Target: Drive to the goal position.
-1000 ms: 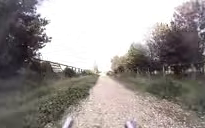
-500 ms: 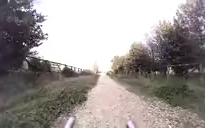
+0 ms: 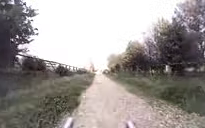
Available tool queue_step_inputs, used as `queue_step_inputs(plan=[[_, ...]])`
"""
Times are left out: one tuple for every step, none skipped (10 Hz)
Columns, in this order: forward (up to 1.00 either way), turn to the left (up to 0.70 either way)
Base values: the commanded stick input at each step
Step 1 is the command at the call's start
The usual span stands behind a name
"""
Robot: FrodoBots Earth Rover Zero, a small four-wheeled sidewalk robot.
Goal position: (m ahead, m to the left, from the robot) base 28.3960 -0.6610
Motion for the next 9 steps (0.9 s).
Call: queue_step_inputs(plan=[[0.70,0.00],[0.70,0.00],[0.70,0.00],[0.70,0.00],[0.70,0.00],[0.70,0.00],[0.70,0.00],[0.70,0.00],[0.70,0.00]])
